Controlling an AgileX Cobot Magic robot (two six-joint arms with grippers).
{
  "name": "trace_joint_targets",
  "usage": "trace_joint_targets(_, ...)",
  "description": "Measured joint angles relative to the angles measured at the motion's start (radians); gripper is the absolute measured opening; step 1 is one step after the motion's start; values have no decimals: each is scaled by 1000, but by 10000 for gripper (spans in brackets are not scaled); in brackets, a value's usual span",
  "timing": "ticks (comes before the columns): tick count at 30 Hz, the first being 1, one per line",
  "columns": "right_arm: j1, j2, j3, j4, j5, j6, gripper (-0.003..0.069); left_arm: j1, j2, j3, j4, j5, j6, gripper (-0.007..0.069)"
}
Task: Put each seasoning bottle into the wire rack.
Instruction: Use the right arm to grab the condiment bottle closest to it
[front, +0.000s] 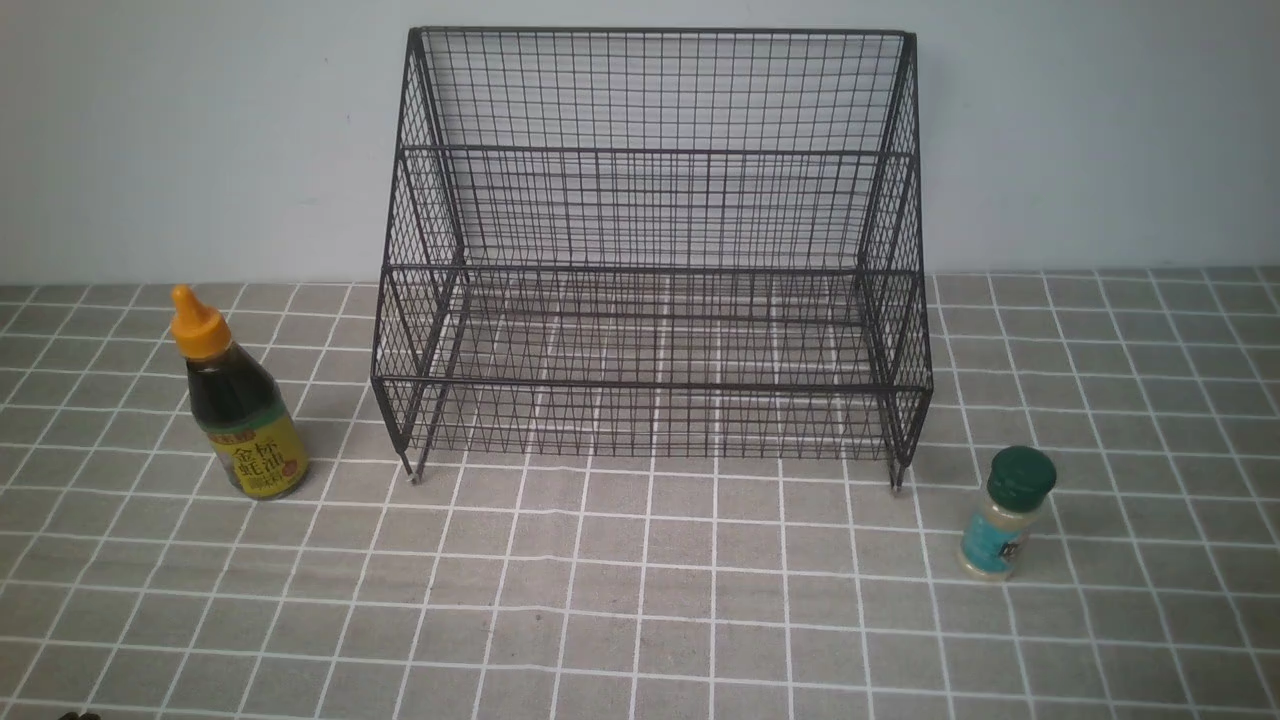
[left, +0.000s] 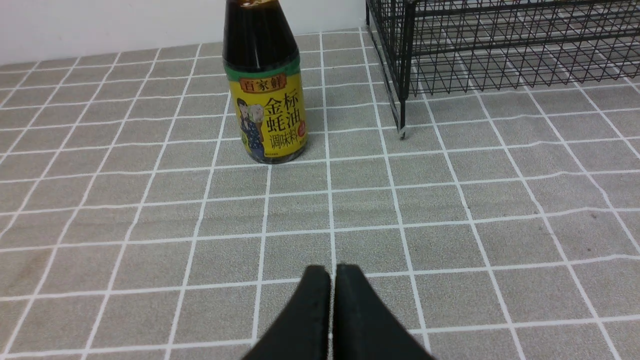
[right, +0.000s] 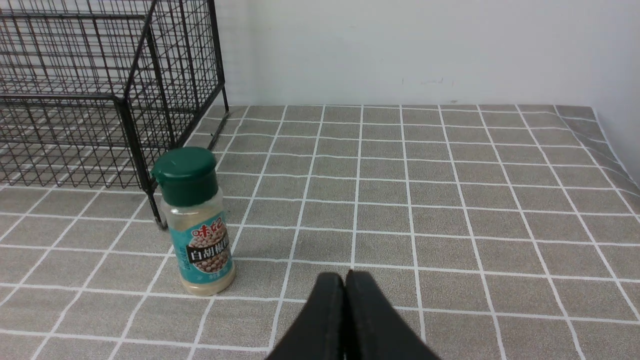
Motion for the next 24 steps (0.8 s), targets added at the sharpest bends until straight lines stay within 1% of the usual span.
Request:
trace_joint_targets(17, 0, 0, 0, -2, 0, -1, -15, 0, 0, 0, 0, 0, 0, -6)
trace_joint_targets(19, 0, 0, 1, -15, 0, -6, -15, 0, 0, 0, 0, 0, 0, -6)
trace_joint_targets(24, 0, 0, 1, -129, 0, -26, -15, 0, 0, 0, 0, 0, 0, -6)
